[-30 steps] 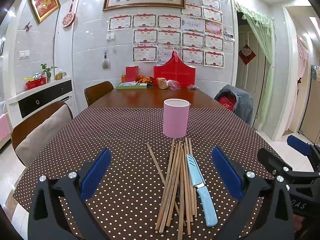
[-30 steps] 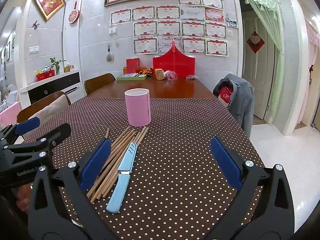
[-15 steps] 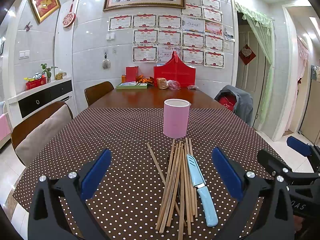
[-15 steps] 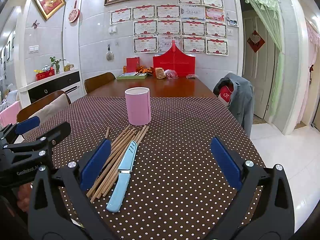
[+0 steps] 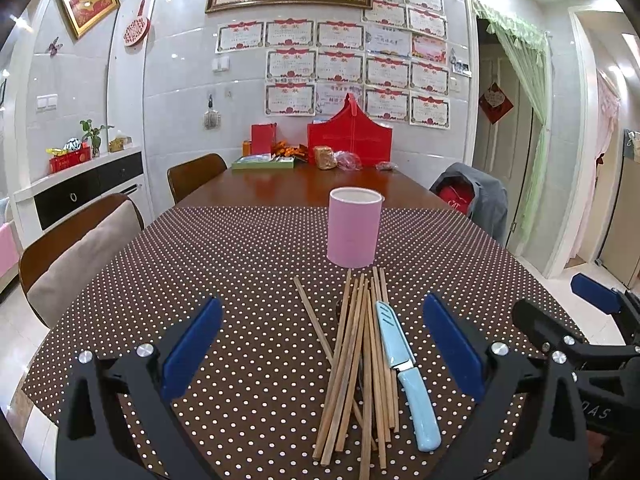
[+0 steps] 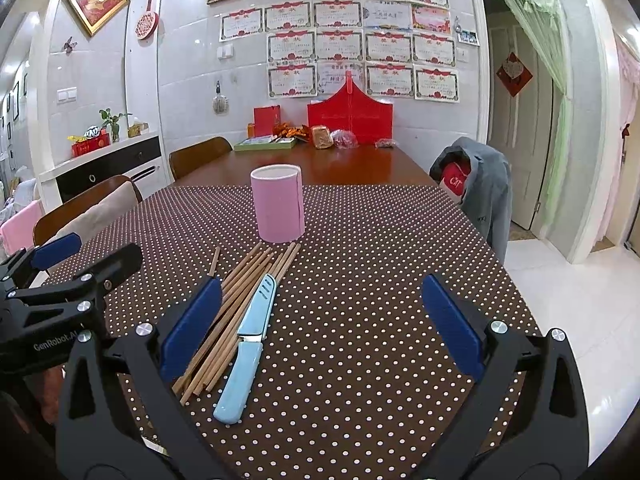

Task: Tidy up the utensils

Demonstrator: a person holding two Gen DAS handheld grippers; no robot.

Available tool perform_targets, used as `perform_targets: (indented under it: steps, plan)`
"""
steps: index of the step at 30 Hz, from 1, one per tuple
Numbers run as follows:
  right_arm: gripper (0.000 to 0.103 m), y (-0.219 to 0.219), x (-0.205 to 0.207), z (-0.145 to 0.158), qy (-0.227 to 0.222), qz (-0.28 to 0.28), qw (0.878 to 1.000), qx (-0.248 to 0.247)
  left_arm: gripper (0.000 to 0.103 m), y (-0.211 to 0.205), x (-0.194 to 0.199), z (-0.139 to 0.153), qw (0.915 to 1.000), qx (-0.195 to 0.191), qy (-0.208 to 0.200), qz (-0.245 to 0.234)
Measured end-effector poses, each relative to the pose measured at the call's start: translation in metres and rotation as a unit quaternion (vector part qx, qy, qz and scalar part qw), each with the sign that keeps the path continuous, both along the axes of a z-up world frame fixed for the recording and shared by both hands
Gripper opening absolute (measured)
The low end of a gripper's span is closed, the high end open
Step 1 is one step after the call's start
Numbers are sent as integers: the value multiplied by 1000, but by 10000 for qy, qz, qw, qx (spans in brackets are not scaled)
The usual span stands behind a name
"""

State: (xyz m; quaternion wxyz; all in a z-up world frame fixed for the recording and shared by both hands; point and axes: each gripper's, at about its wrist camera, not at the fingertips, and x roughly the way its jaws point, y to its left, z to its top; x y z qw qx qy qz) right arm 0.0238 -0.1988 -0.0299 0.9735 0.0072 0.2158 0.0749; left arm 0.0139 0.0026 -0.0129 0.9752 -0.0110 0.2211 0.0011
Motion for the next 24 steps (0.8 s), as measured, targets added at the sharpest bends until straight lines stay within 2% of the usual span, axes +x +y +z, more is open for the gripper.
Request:
perform_targets:
  steps: [8, 19, 22, 24]
  plan:
    - [98, 6, 21, -12, 372, 17, 9993, 9, 98, 9, 19, -11, 9996, -33, 284, 84]
    - [97, 21, 67, -45, 1330, 262, 9905, 222, 98, 32, 55, -36, 9962, -104, 827, 237]
    - [92, 29, 77, -53, 1527, 366, 9873, 224, 98, 39, 64, -43, 9951, -106, 942, 294]
    - [85, 35, 85, -59, 1680, 402, 9849, 139, 98, 43, 69, -47, 9946, -161, 992, 249]
